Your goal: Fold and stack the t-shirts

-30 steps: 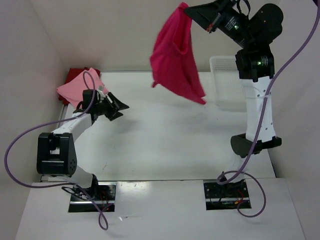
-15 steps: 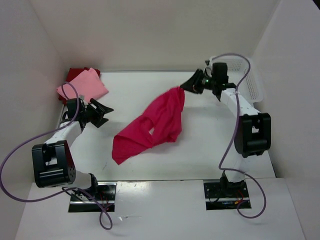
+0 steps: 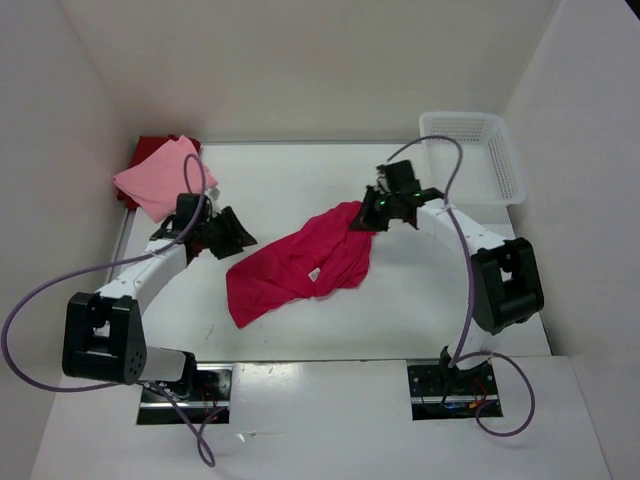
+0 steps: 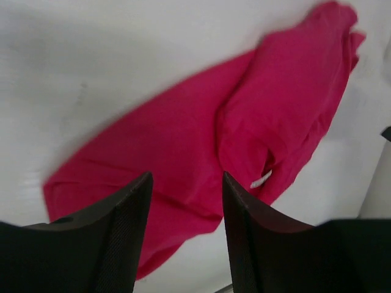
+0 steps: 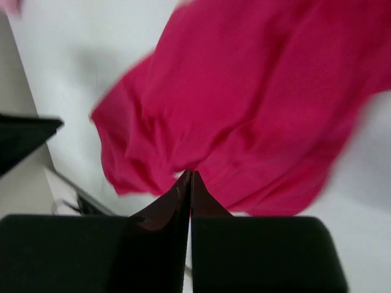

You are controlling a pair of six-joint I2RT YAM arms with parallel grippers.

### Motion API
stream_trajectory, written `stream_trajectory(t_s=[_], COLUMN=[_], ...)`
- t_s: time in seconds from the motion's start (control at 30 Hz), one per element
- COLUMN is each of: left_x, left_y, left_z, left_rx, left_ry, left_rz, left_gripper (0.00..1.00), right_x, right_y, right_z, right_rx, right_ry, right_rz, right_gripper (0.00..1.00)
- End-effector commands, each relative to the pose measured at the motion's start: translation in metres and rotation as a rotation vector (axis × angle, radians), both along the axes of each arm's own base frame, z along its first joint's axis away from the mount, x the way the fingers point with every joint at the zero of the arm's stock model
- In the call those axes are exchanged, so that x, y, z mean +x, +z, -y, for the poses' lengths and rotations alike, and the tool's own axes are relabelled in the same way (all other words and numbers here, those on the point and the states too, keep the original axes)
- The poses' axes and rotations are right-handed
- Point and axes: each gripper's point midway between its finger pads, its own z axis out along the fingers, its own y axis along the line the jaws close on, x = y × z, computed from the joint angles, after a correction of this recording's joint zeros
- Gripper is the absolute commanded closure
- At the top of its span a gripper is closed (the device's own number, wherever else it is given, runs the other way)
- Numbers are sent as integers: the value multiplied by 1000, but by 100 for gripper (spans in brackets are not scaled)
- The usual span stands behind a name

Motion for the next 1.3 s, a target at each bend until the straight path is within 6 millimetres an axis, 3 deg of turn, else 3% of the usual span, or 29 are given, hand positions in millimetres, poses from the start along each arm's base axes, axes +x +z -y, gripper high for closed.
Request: stream_trajectory(t_s=[0.0, 0.1, 0.13, 0.27, 0.37, 0.5, 0.67, 0.77, 0.9, 1.0, 1.13, 1.17, 1.27], left_x=[-27, -42, -39, -34, -33, -46, -39, -35, -18, -10, 2, 2, 7], left_y=[-4, -30, -29, -28, -28, -60, -70, -79, -71, -63, -53, -57, -59], left_z=[25, 25, 24, 12, 9, 5, 9, 12, 20, 21, 23, 20, 9], left_rx=[82, 105, 104, 141, 152, 187, 160, 155, 121, 110, 105, 107, 105], left_ry=[-110, -78, -62, 22, 31, 22, 35, 27, 30, 38, 39, 49, 80], left_rz=[-12, -91, -86, -66, -65, -175, -169, -188, -160, -140, -113, -125, -127], left_gripper=[43, 37, 34, 24, 22, 22, 26, 33, 45, 60, 75, 83, 91], right_x=[-64, -98, -105, -123, -132, -146, -139, -128, -110, -105, -107, -100, -84], right_y=[-24, -44, -50, -61, -71, -89, -98, -97, -79, -59, -37, -32, 5], right_z=[-46, -79, -82, -89, -81, -77, -89, -99, -109, -108, -103, -96, -84], right_rx=[-107, -149, -158, -193, -233, -293, -260, -249, -240, -245, -253, -239, -163], right_ry=[192, 317, 334, 358, 348, 352, 337, 336, 324, 316, 326, 312, 266], right_rz=[-76, -117, -132, -170, -205, -241, -257, -240, -194, -152, -119, -110, -58], right_gripper=[98, 78, 59, 36, 32, 30, 29, 36, 80, 94, 98, 98, 99])
